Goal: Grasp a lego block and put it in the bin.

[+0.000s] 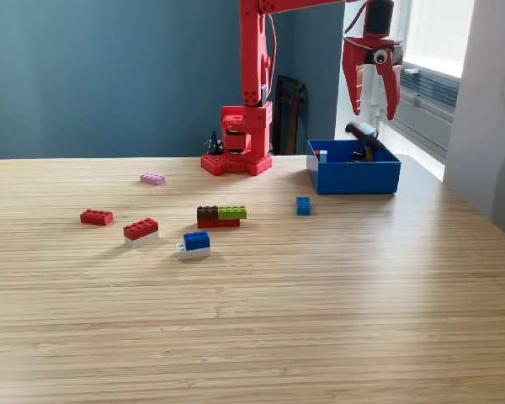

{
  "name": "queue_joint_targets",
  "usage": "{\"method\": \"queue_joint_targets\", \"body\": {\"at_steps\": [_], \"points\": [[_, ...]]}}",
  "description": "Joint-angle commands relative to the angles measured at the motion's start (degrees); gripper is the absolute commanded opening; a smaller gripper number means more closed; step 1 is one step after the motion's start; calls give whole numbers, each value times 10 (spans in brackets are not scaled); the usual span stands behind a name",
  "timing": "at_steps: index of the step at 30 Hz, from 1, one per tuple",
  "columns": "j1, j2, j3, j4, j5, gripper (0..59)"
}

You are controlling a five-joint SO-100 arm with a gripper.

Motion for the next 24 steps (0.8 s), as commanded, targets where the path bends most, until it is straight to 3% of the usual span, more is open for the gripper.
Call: {"method": "queue_joint_targets", "body": {"at_steps": [1,6,10,13,17,24], "points": [[1,25,-6,12,-4,298],[18,25,-11,12,-6,285],[62,25,-22,12,-8,238],[128,25,-28,11,-8,160],[258,25,-31,11,-14,13],[517,25,-25,7,-59,1]]}}
